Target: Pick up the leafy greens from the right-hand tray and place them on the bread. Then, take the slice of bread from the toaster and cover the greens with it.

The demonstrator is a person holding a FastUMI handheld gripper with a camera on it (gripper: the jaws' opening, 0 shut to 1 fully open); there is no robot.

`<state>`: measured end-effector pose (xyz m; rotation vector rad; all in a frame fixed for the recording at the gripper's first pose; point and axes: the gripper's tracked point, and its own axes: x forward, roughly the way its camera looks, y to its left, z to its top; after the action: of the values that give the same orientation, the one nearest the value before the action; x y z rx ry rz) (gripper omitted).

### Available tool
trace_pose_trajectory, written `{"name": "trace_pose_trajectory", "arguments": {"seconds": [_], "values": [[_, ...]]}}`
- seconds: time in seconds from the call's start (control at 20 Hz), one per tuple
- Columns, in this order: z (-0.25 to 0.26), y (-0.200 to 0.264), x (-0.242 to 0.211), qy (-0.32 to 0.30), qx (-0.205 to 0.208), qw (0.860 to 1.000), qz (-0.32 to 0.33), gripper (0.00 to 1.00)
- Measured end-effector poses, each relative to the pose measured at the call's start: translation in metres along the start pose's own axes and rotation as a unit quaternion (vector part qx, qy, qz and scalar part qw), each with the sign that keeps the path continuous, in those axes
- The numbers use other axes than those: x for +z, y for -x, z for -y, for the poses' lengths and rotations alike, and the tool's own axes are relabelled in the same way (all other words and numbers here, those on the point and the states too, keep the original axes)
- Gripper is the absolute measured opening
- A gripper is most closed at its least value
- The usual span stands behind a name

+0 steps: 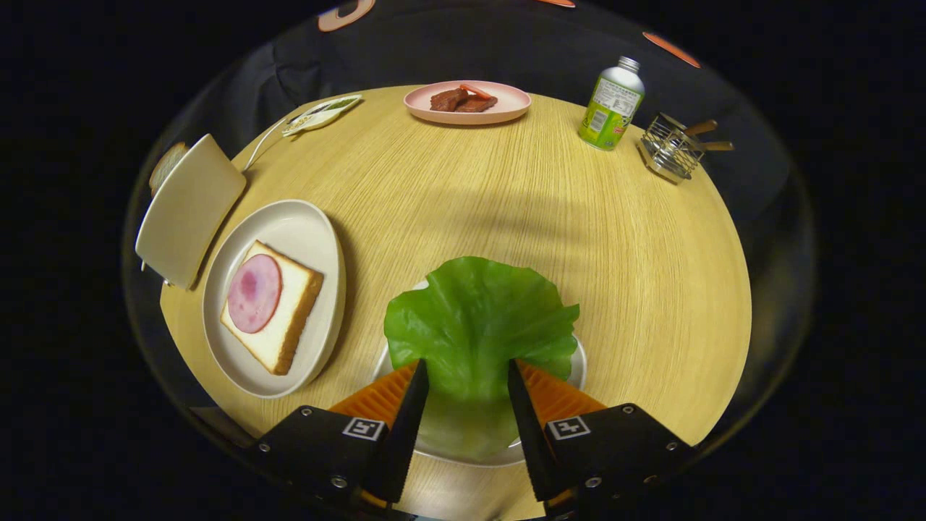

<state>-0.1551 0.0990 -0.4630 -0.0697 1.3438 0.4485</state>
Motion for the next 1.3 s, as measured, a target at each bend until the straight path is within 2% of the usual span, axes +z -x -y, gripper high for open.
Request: {"name": "trace_pose_trajectory", "arguments": {"seconds": [0.1,0.2,0.3,0.4,0.5,0.9,1.3], "values": [[0.005,-0.001,0.002,-0.036,-0.016,0.999,0.0,0.57],[0.007,-0.002,0.005,-0.067,-0.031,0.997,0.018,0.34],[0.007,-0.002,0.007,-0.077,-0.041,0.995,0.037,0.17],[0.007,-0.002,0.007,-0.088,-0.046,0.994,0.041,0.05],[0.016,0.002,0.009,-0.1,-0.076,0.991,0.051,0.02],[-0.017,0.043,0.036,-0.151,-0.025,0.985,0.081,0.02],[-0.057,0.067,0.067,-0.14,0.014,0.985,0.101,0.02]]}}
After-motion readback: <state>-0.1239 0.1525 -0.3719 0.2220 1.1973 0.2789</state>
